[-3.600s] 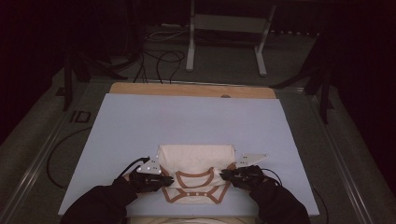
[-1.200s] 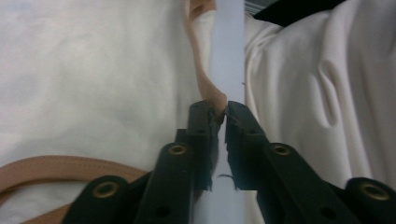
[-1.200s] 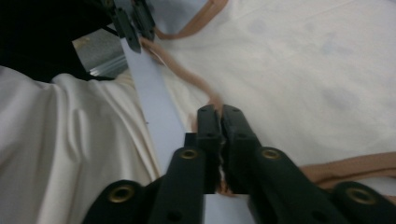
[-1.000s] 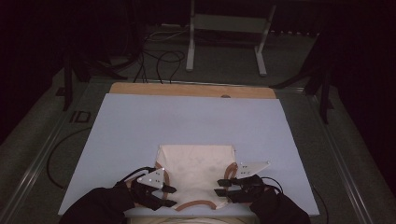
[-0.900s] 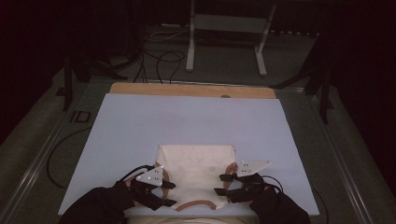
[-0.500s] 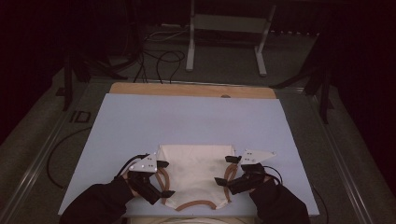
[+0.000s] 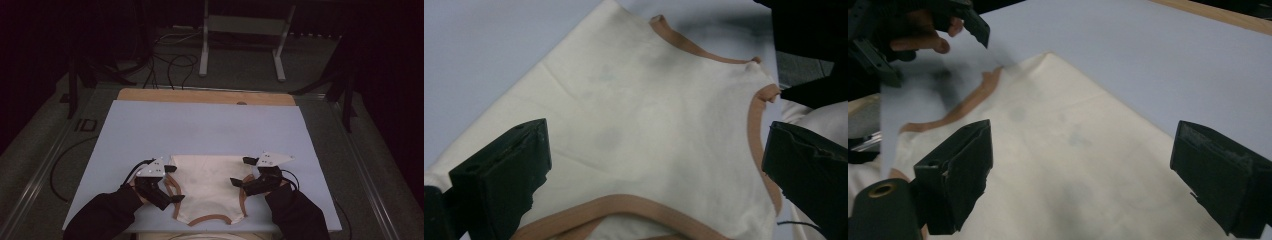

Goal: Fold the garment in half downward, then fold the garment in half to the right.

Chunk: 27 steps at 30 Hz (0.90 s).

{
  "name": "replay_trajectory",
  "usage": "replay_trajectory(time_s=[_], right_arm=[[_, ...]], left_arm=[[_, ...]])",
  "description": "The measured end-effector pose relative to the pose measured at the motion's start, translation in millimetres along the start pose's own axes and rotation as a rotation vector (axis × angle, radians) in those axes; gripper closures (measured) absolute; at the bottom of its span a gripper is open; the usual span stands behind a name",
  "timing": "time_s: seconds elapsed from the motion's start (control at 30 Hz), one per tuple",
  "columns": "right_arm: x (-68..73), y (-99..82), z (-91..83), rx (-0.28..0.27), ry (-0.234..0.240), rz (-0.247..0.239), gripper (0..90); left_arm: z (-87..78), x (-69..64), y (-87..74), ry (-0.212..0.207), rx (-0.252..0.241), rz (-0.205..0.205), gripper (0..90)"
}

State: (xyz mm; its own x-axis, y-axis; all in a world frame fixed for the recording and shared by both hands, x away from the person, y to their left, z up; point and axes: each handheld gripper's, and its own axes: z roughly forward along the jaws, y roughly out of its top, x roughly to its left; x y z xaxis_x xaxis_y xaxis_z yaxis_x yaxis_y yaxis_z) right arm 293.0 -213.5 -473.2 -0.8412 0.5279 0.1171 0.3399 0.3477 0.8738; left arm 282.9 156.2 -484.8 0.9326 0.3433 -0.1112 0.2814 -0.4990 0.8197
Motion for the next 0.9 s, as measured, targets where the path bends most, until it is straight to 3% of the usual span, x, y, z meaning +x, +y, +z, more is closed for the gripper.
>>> replay_trajectory(time_s=[0.33, 0.43, 0.73, 0.9], right_arm=[[-7.5, -4.5, -3.4, 0.004, -0.078, 0.010, 9.8], [-10.5, -9.0, -4.0, 0.023, -0.093, 0.008, 9.8], [-13.1, -12.0, -4.9, 0.032, -0.093, 0.018, 9.8], [-12.8, -6.6, -6.6, 0.036, -0.073, 0.027, 9.8]], left_arm=[[-1.9, 9.7, -5.4, 0.042, -0.025, -0.016, 0.5], [-4.5, 13.2, -8.8, 0.074, -0.029, -0.026, 0.5], [-7.2, 17.6, -6.7, 0.103, -0.044, -0.044, 0.6], [-8.6, 23.8, 4.5, 0.103, -0.061, -0.047, 0.6]])
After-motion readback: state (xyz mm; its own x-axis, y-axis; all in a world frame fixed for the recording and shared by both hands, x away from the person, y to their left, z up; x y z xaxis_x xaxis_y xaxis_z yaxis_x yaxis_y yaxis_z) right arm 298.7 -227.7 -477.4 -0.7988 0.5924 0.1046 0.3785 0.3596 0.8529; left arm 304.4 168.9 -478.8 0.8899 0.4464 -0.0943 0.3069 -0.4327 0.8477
